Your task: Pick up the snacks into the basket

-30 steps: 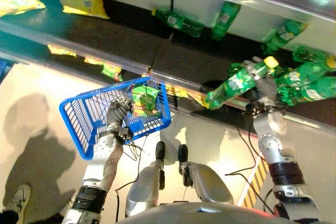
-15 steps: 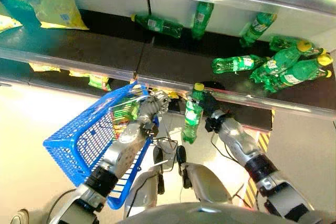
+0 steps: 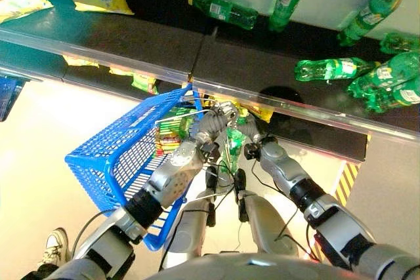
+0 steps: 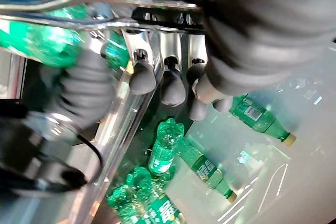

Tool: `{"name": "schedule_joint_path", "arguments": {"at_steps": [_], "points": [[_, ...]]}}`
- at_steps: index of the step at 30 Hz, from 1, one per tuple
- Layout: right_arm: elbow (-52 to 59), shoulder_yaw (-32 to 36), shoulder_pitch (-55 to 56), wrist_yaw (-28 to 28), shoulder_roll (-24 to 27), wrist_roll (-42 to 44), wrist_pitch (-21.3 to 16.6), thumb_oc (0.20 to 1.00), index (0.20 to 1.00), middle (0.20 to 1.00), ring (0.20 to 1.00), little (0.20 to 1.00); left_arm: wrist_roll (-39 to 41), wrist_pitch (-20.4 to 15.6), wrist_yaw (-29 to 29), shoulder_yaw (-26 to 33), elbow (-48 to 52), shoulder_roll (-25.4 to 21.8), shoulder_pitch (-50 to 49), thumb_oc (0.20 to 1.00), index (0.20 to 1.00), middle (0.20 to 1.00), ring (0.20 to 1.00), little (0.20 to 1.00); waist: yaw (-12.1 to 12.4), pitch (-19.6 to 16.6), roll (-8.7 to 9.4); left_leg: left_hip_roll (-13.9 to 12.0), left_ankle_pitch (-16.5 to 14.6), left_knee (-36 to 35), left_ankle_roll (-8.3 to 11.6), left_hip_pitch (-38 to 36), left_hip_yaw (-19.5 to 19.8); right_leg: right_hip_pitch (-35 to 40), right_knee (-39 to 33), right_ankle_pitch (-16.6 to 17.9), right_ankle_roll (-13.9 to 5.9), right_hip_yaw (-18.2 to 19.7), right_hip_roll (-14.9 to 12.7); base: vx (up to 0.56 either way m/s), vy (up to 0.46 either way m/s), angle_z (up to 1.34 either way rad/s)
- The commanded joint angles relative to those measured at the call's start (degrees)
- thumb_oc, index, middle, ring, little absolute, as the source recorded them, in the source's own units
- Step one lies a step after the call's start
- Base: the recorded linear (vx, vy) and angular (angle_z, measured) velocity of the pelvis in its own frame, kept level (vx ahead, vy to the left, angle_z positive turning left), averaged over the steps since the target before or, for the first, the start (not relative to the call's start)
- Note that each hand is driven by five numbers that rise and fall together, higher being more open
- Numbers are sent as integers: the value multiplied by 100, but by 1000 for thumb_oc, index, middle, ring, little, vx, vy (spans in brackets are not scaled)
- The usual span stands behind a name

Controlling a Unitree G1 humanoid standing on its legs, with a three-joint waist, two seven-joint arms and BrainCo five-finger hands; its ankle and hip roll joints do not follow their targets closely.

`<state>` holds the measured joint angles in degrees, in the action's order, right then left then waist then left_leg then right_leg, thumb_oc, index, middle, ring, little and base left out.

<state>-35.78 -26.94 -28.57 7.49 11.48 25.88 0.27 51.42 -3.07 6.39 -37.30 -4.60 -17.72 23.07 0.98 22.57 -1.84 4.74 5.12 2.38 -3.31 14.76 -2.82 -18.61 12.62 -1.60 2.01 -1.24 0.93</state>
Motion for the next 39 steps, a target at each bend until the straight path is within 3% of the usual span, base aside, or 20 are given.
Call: {"name": "schedule_joint_path", "arguments": {"at_steps": [1,7,14,20,21,28,31,36,39], "points": [[569,50,-649,3,-342,4,-546,200,200,200,200,200,73,-413,-486,-710,881,893,845,200,200,200,200,200,-72,6,214,-166,-820,785,418,36,53,236,-591,270,-998,149,-761,11,22,4],[685,217,-476,48,-263,-89,-575,200,200,200,200,200,-70,-452,-461,-561,876,793,731,200,200,200,200,200,75,54,256,-105,-842,944,418,177,251,319,-602,245,-1042,-69,-863,6,14,19],[1082,814,-152,167,-163,81,-717,200,200,200,200,200,-154,-537,-347,73,678,586,125,200,200,200,200,200,440,-55,335,23,-957,1105,333,249,588,614,-701,260,-1119,-464,-1044,45,39,44],[1410,1150,62,213,-75,167,-808,200,200,200,200,200,-268,-653,-232,847,788,312,-583,200,200,200,200,200,623,-115,378,73,-1017,1168,293,271,672,693,-761,305,-1150,-531,-1085,26,50,8],[1603,1326,228,194,63,115,-808,200,200,200,200,200,-406,-693,-191,1259,815,206,-935,200,200,200,200,200,698,-145,383,100,-1068,1208,286,235,732,778,-767,278,-1156,-578,-1113,47,58,13],[1847,1604,406,164,155,96,-849,200,200,200,200,200,-805,-722,-136,1845,829,52,-1440,200,200,200,200,200,838,-282,414,215,-1075,1231,233,250,935,866,-728,263,-1180,-787,-1239,21,37,23],[1852,1553,350,149,129,78,-842,200,200,200,200,200,-812,-703,-166,1794,847,46,-1414,200,200,200,200,200,903,-251,428,248,-1078,1302,229,337,982,835,-691,216,-1159,-858,-1254,-34,-15,16],[1673,1219,-114,226,-20,8,-874,200,200,200,200,200,-846,-675,-192,1319,829,113,-900,200,200,200,200,200,1027,132,340,289,-1029,1480,241,697,1012,398,-198,58,-1034,-1008,-1284,-91,-9,23],[1469,1023,-381,238,-28,1,-867,200,200,200,200,200,-892,-614,-258,751,650,369,-354,200,200,200,200,200,1085,444,237,316,-1008,1672,242,931,1036,136,216,-69,-961,-1111,-1305,-64,26,19]]}}
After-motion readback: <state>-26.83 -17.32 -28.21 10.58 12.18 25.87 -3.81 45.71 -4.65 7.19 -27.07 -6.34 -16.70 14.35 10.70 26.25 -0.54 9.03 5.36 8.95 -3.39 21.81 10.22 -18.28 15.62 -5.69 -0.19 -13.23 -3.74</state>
